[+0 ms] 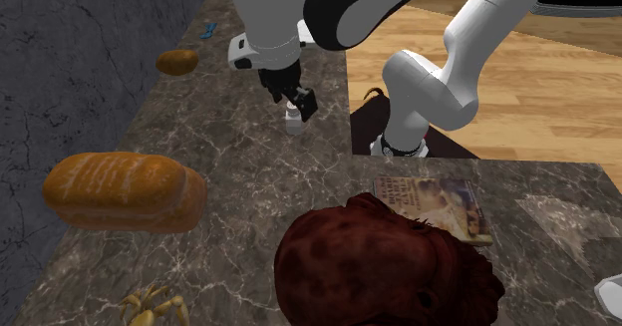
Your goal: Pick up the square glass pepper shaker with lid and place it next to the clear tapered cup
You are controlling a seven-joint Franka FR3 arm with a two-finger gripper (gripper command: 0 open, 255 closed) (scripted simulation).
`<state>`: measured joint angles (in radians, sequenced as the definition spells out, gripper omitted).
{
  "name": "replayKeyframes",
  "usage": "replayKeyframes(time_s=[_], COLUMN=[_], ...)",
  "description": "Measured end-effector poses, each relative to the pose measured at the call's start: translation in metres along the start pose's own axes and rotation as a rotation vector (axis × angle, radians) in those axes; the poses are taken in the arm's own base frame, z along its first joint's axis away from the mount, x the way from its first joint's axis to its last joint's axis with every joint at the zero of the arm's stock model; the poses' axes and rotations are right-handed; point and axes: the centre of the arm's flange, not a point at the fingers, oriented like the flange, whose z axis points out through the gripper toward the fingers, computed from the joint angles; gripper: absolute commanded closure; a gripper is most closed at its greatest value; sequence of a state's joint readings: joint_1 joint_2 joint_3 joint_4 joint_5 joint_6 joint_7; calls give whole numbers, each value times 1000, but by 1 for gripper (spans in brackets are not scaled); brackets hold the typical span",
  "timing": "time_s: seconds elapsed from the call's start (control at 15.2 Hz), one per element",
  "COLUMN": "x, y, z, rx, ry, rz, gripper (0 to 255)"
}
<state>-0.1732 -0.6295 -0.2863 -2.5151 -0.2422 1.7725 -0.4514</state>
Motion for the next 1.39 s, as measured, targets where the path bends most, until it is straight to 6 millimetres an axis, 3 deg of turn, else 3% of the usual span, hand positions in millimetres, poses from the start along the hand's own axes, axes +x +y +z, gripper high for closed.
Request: replayKeyframes(time_s=[0.26, 0.33, 0.99, 1.39], x=[0, 0, 0, -4], y=[0, 0, 0, 0], z=[1, 1, 1, -25], rx=[0, 0, 0, 0], ry=[0, 0, 1, 1], rz=[0, 0, 0, 0], gripper=[0, 255, 255, 255])
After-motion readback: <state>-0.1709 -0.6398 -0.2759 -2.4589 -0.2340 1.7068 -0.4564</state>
